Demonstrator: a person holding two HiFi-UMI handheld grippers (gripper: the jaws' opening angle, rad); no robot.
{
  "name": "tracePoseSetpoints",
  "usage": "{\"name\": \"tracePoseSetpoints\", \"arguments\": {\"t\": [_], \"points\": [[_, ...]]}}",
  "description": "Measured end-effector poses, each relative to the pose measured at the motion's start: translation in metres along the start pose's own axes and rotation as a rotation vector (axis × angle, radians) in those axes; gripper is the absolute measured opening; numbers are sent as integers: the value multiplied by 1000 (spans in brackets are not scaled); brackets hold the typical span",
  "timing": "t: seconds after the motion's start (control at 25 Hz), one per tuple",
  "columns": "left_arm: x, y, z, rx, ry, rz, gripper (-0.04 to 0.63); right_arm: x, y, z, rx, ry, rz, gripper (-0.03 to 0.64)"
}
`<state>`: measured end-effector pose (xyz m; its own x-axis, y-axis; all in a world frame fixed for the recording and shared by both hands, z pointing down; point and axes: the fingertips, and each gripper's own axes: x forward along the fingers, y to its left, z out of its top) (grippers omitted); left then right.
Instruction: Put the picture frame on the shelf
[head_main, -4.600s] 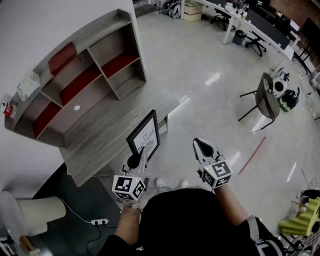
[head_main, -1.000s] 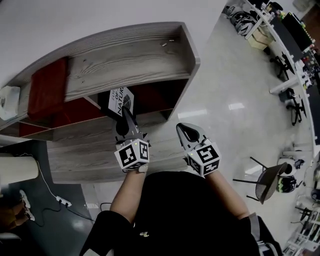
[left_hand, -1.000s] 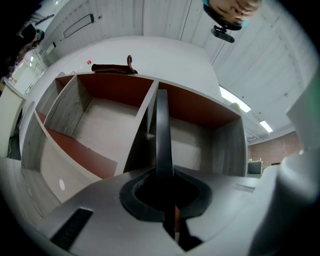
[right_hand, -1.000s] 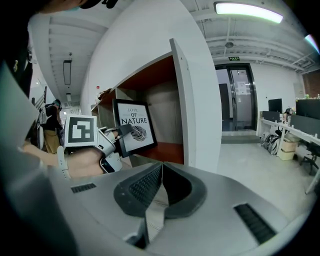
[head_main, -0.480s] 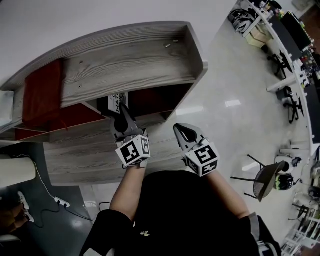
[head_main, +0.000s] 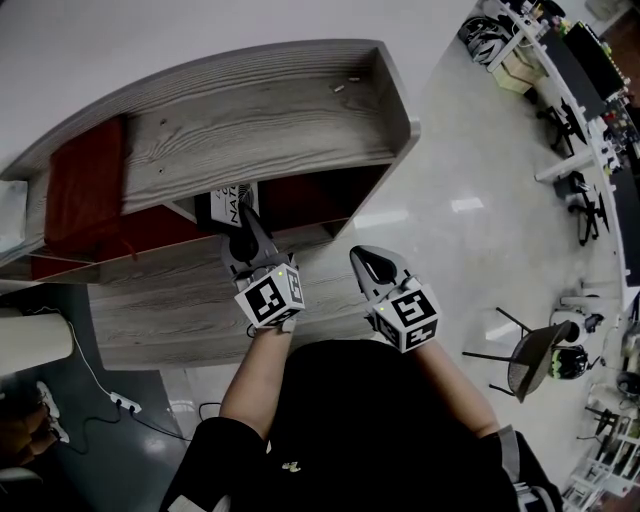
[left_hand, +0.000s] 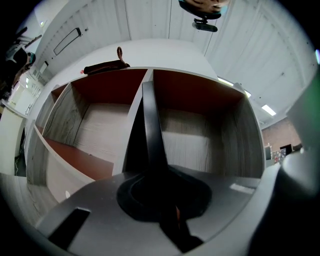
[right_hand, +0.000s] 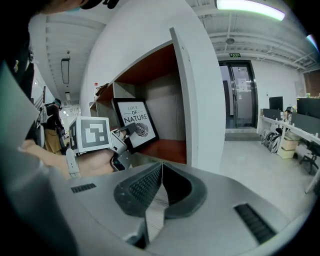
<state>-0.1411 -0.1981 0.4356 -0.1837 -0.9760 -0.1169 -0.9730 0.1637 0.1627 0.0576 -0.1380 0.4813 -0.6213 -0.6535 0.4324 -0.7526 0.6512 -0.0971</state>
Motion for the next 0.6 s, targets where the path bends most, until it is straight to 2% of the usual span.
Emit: {"name": "tracePoseSetpoints", "arguments": {"t": [0.28, 0.6], "points": [[1, 1, -1, -2, 3, 7, 21, 0, -2, -1, 2, -1, -6, 0], [-1, 1, -4, -5, 19, -3, 60, -1, -2, -2, 3, 0, -9, 0]]}}
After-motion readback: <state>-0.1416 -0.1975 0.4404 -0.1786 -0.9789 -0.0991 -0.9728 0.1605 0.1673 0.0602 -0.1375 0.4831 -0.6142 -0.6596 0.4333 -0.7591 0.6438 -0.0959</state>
